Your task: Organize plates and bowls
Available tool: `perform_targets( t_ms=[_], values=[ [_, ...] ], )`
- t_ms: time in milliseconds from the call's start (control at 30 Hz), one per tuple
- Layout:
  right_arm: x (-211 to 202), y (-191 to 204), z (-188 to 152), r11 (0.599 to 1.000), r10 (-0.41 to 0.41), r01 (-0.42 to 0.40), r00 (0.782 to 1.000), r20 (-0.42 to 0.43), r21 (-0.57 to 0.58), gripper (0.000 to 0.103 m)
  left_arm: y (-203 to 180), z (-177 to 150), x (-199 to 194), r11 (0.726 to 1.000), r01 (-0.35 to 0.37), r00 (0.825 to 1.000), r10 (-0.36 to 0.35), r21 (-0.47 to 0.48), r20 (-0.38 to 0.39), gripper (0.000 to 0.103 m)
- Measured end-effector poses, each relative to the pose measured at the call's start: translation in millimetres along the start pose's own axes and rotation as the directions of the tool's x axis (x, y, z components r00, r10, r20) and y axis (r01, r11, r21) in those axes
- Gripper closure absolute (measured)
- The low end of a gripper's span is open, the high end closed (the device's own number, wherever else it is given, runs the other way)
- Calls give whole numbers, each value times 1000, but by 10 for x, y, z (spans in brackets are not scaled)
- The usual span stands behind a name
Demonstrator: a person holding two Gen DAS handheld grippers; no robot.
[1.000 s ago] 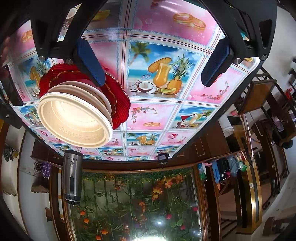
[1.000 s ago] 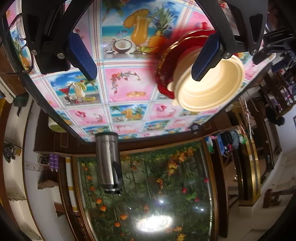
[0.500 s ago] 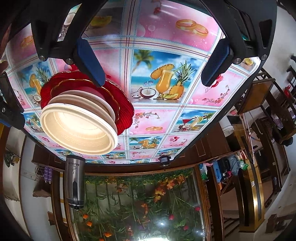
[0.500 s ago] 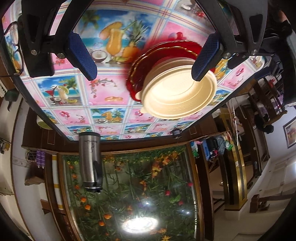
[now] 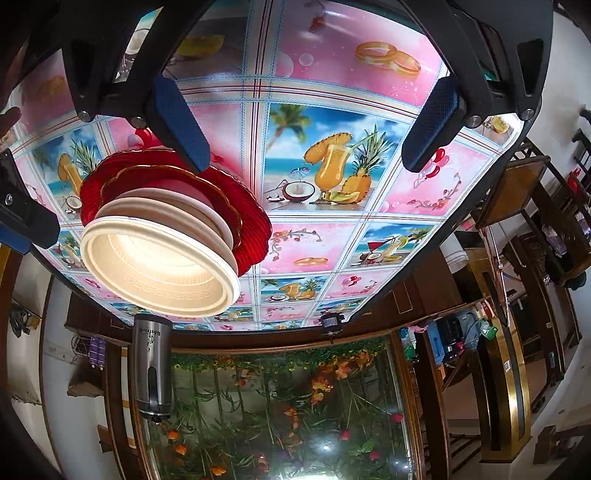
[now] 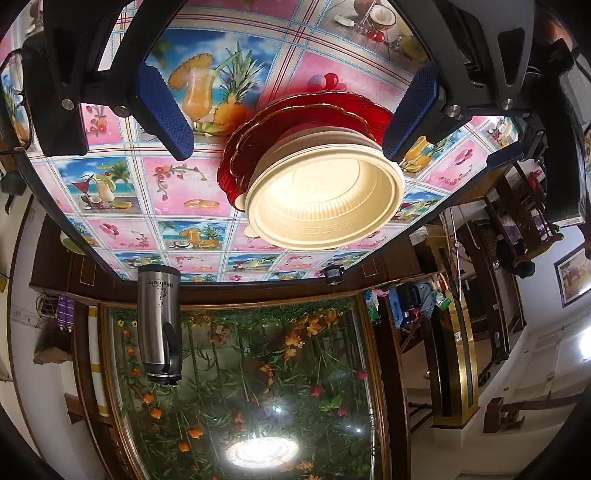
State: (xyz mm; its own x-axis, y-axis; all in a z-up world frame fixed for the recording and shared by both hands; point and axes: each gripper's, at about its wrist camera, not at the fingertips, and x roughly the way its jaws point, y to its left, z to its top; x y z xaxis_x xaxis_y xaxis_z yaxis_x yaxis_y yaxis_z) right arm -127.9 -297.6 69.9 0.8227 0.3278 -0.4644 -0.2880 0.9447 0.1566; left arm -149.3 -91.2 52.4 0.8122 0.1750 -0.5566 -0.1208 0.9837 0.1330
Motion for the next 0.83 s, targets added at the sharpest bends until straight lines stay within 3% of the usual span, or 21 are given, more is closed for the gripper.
perform_targets(
  t_ms=[567,667,833],
  values=[
    [71,-56,-47,1000,3,-2,1000,-20,16,0,-44,-26,33,1000,17,1000,-17,14,-22,0],
    [78,-76,-48,1000,1,0,1000,-22,20,0,-47,-27,40,998,55,998,-54,16,-40,0],
    [73,-111,-59,1000,-4,4,1000,-24,27,0,-63,-36,-51,998,57,998,-56,27,-10,0]
  ],
)
